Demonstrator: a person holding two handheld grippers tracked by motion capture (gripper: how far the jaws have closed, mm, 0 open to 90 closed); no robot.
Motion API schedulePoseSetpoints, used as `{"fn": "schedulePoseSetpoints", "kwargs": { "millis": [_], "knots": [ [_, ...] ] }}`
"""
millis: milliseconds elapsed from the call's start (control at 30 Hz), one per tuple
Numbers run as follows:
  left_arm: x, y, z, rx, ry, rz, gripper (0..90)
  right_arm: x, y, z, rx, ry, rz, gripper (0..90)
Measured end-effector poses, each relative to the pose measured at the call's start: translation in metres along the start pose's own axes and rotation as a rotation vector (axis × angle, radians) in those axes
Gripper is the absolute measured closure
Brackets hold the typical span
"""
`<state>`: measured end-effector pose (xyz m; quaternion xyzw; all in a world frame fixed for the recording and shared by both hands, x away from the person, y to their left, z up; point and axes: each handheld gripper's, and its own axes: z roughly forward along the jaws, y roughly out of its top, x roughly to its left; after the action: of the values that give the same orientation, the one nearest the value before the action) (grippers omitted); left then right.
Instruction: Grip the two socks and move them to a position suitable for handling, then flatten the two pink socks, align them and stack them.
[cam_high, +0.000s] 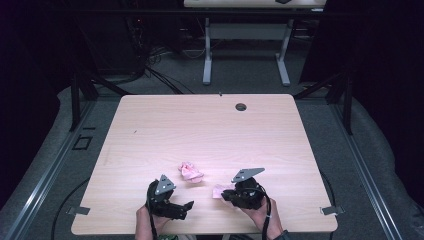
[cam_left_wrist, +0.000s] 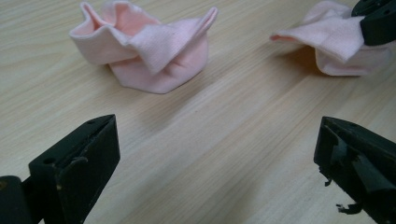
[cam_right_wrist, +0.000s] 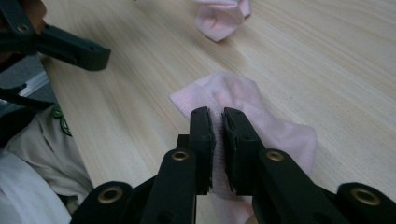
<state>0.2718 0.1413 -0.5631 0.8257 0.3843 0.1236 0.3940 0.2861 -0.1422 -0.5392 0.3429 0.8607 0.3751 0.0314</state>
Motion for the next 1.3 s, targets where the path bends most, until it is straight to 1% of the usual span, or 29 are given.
{"fn": "schedulePoseSetpoints", "kwargs": {
  "millis": [33, 67, 133, 200, 233, 267, 367, 400, 467, 500, 533, 567, 600, 633, 667, 700, 733, 767, 800, 833, 933, 967, 1067, 1100, 1133, 1167, 1200, 1267, 1300],
  "knots": [
    [-0.002, 0.002, 0.001, 0.002, -0.003, 0.013, 0.5, -0.001, 0.000, -0.003, -0.017, 0.009, 0.022, 82.0],
    [-0.002, 0.002, 0.001, 0.002, -0.003, 0.013, 0.5, -0.001, 0.000, -0.003, -0.017, 0.009, 0.022, 82.0],
    [-0.005, 0.004, 0.003, 0.000, -0.009, 0.018, 0.6, -0.002, 0.000, -0.005, -0.034, 0.031, 0.036, 82.0],
    [-0.009, 0.006, 0.005, -0.008, -0.022, 0.013, 1.3, -0.001, 0.001, -0.007, -0.042, 0.036, 0.045, 82.0],
    [-0.013, 0.009, 0.008, -0.006, -0.037, 0.024, 3.0, -0.001, 0.002, -0.009, -0.060, 0.044, 0.055, 82.0],
    [-0.013, 0.009, 0.008, -0.006, -0.037, 0.024, 4.4, -0.001, 0.002, -0.009, -0.060, 0.044, 0.055, 82.0],
    [-0.025, 0.016, 0.017, -0.008, -0.113, 0.025, 12.3, 0.001, 0.003, -0.014, -0.092, 0.064, 0.073, 81.9],
    [-0.028, 0.018, 0.020, -0.010, -0.139, 0.039, 16.3, 0.001, 0.004, -0.015, -0.094, 0.069, 0.074, 82.0],
    [-0.034, 0.023, 0.026, -0.013, -0.196, 0.029, 18.6, 0.001, 0.004, -0.017, -0.112, 0.080, 0.085, 81.9],
    [-0.034, 0.023, 0.026, -0.013, -0.196, 0.029, 21.0, 0.000, 0.004, -0.018, -0.121, 0.084, 0.097, 81.9],
    [-0.037, 0.025, 0.028, -0.022, -0.223, 0.033, 21.0, 0.000, 0.004, -0.018, -0.121, 0.084, 0.097, 81.9],
    [-0.039, 0.026, 0.030, -0.035, -0.258, 0.025, 23.0, 0.001, 0.004, -0.018, -0.133, 0.087, 0.106, 81.9],
    [-0.040, 0.028, 0.032, -0.047, -0.283, 0.016, 26.7, 0.001, 0.004, -0.019, -0.141, 0.091, 0.112, 81.9],
    [-0.043, 0.030, 0.038, -0.049, -0.319, 0.012, 35.4, 0.001, 0.003, -0.020, -0.151, 0.105, 0.116, 81.8],
    [-0.043, 0.030, 0.038, -0.049, -0.319, 0.012, 40.2, 0.001, 0.003, -0.020, -0.151, 0.105, 0.116, 81.8],
    [-0.044, 0.031, 0.041, -0.049, -0.334, 0.002, 40.2, 0.002, 0.003, -0.019, -0.156, 0.110, 0.123, 81.7],
    [-0.044, 0.032, 0.044, -0.046, -0.354, 0.003, 50.0, 0.002, 0.002, -0.018, -0.158, 0.120, 0.129, 81.7],
    [-0.045, 0.032, 0.046, -0.050, -0.359, -0.002, 59.0, 0.002, 0.002, -0.018, -0.153, 0.121, 0.126, 81.6],
    [-0.044, 0.032, 0.049, -0.055, -0.369, -0.006, 79.9, 0.002, 0.002, -0.017, -0.152, 0.123, 0.131, 81.5],
    [-0.044, 0.032, 0.049, -0.056, -0.361, -0.009, 88.1, 0.001, 0.002, -0.017, -0.152, 0.118, 0.131, 81.4],
    [-0.043, 0.033, 0.049, -0.047, -0.362, 0.002, 89.3, 0.000, 0.002, -0.018, -0.147, 0.102, 0.125, 81.4],
    [-0.044, 0.033, 0.047, -0.040, -0.336, 0.010, 89.5, -0.002, 0.001, -0.020, -0.151, 0.094, 0.128, 81.3],
    [-0.043, 0.034, 0.045, -0.033, -0.327, 0.012, 89.7, -0.004, 0.000, -0.022, -0.151, 0.077, 0.134, 81.4],
    [-0.043, 0.034, 0.043, -0.027, -0.308, 0.019, 89.7, -0.005, -0.001, -0.023, -0.151, 0.072, 0.143, 81.8],
    [-0.042, 0.034, 0.043, -0.023, -0.307, 0.013, 89.7, -0.006, -0.003, -0.024, -0.149, 0.045, 0.146, 82.0],
    [-0.040, 0.034, 0.042, -0.014, -0.307, 0.006, 89.7, -0.008, -0.004, -0.025, -0.151, 0.035, 0.151, 82.1],
    [-0.037, 0.035, 0.041, -0.005, -0.301, 0.001, 89.6, -0.012, -0.007, -0.028, -0.141, 0.008, 0.167, 82.5],
    [-0.034, 0.035, 0.038, 0.006, -0.305, -0.014, 89.6, -0.017, -0.010, -0.030, -0.134, -0.010, 0.186, 82.7],
    [-0.032, 0.036, 0.037, 0.015, -0.304, -0.013, 89.6, -0.020, -0.012, -0.031, -0.123, -0.026, 0.197, 82.9]
  ]
}}
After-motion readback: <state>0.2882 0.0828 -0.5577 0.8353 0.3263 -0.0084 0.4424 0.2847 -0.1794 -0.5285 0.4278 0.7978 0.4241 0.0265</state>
